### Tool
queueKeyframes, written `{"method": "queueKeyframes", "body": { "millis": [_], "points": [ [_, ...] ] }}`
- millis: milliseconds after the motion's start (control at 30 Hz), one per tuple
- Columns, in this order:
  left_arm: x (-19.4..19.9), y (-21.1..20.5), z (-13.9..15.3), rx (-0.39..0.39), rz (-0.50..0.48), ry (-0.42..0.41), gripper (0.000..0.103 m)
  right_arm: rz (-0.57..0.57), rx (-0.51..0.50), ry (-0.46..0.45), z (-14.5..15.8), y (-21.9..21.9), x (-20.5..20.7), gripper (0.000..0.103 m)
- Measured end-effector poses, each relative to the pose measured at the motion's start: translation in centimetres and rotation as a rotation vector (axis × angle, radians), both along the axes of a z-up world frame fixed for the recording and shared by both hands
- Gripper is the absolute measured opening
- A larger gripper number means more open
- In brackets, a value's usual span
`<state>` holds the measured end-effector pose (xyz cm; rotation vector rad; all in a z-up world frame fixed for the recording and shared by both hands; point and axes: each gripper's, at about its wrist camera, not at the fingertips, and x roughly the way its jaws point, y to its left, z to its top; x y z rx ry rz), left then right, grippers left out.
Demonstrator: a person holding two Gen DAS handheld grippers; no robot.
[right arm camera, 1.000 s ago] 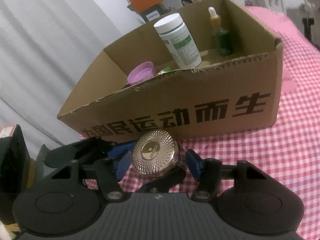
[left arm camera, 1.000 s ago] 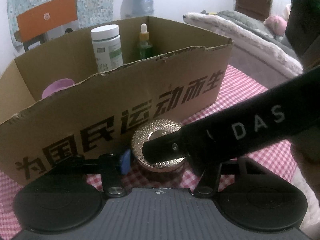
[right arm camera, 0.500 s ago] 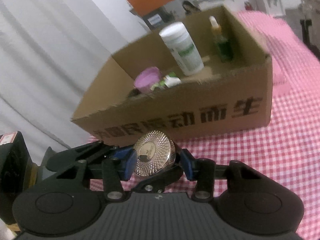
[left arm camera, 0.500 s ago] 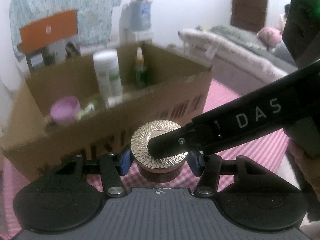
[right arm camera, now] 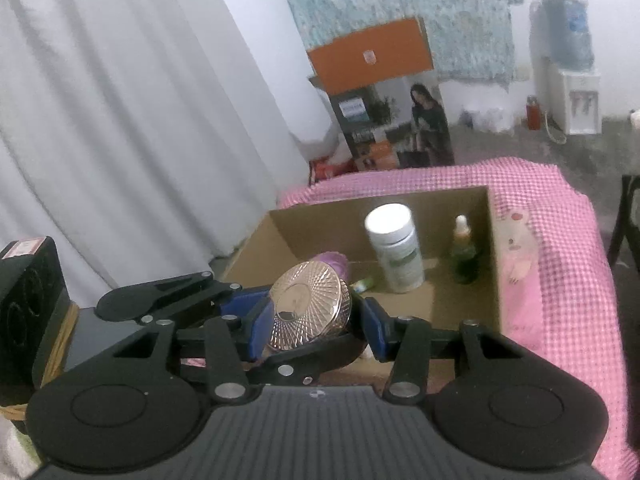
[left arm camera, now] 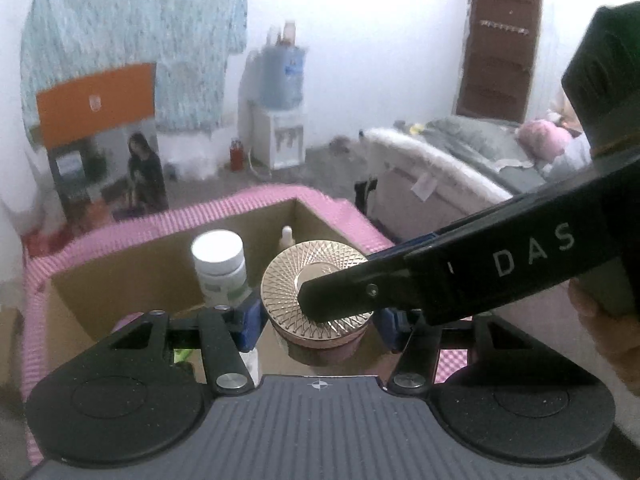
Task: Organize rigid objects
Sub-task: 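Carry the gold jar into the box and open the right gripper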
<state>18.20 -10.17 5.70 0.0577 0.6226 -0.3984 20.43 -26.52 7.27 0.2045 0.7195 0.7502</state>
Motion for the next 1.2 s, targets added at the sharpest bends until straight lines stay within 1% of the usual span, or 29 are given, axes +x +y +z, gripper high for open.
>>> {"method": "queueKeyframes", "body": {
  "millis": [167, 300, 367, 467, 567, 767, 900, 967, 1167, 1200],
  "points": [
    [4.1, -0.4, -2.7, -0.024, 0.008, 0.136, 0.056, 0.015, -0.079, 0.137, -1.5, 0.6, 6.3, 0.051],
    [5.7, -0.5, -4.2, -0.037, 0.021, 0.212, 0.056, 0.026, -0.156, 0.218, -3.3, 1.3, 9.3, 0.051],
    [6.1, -0.7, -4.6, -0.037, 0.024, 0.231, 0.056, 0.037, -0.193, 0.23, -3.9, 1.7, 9.8, 0.051],
    [6.7, -0.8, -5.1, -0.038, 0.035, 0.268, 0.056, 0.055, -0.25, 0.224, -4.3, 2.4, 10.3, 0.051],
    [7.3, -1.0, -5.5, -0.04, 0.05, 0.304, 0.056, 0.067, -0.284, 0.23, -4.7, 3.0, 10.8, 0.052],
    [8.0, -1.4, -6.1, -0.03, 0.063, 0.349, 0.056, 0.079, -0.316, 0.246, -5.6, 3.4, 11.9, 0.051],
    [8.3, -1.3, -6.5, -0.033, 0.075, 0.373, 0.059, 0.084, -0.334, 0.221, -5.7, 3.6, 12.0, 0.051],
    [8.1, -1.3, -6.1, -0.044, 0.069, 0.349, 0.059, 0.087, -0.33, 0.215, -5.8, 3.5, 12.0, 0.051],
    [7.5, -1.5, -5.1, -0.037, 0.062, 0.304, 0.065, 0.064, -0.294, 0.197, -5.6, 2.9, 12.0, 0.051],
    [7.2, -1.4, -4.9, -0.036, 0.062, 0.292, 0.069, 0.062, -0.282, 0.196, -5.5, 2.8, 11.9, 0.051]
  ]
}}
